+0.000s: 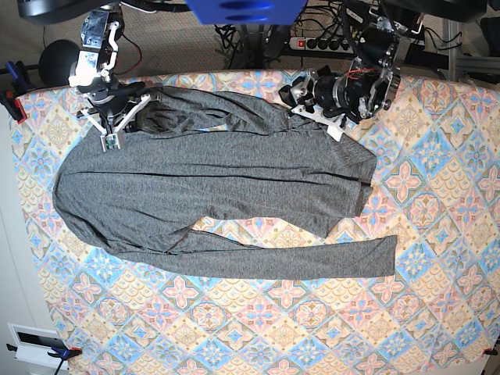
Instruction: Layout the t-shirt on the table in an organized manner, then fold the t-shirt properly
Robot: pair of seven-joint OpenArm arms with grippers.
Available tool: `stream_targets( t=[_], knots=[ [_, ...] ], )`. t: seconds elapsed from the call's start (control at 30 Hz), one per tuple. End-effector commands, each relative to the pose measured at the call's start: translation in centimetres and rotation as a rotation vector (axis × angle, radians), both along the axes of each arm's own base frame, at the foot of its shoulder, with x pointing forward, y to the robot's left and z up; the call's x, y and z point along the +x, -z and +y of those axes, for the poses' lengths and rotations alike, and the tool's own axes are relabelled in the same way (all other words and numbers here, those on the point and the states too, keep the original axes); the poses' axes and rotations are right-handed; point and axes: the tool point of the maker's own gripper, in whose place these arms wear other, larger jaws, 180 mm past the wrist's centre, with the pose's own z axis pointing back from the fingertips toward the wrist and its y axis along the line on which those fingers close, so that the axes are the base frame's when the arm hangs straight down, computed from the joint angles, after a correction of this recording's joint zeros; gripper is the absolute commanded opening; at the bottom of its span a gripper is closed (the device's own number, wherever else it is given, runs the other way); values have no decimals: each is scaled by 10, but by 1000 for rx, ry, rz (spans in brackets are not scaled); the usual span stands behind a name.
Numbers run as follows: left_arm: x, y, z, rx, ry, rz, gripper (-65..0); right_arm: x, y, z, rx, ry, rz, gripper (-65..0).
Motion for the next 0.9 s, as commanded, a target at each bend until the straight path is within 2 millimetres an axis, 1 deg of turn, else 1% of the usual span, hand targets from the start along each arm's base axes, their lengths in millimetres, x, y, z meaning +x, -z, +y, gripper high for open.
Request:
stream_targets(
  t=[0.0,0.17,0.23,0.33,0.67,0.7,0.8,0.87],
  knots=[
    [6,10,11,69,-20,-36,-451,6,-8,-3,-6,-4,-36,-650],
    [15,19,18,98,-38,-34,-480,6,-8,-3,-6,-4,-36,-650],
    [18,19,19,104,-40,-41,-491,6,-8,-3,-8,-4,-36,-650],
    [31,16,22,130,-34,-79,-492,6,-8,-3,-8,-4,-36,-650],
    [40,18,11,197,-33,-130,-492,6,-8,-3,-8,-4,-36,-650],
    [42,15,9,192,-33,-141,-493,6,-8,-3,-8,-4,-36,-650],
    [51,-4,2,169,-31,-206,-493,6,-8,-3,-8,-4,-36,-650],
    [51,-10,-2,145,-23,-205,-493,6,-8,-3,-8,-4,-36,-650]
  ],
)
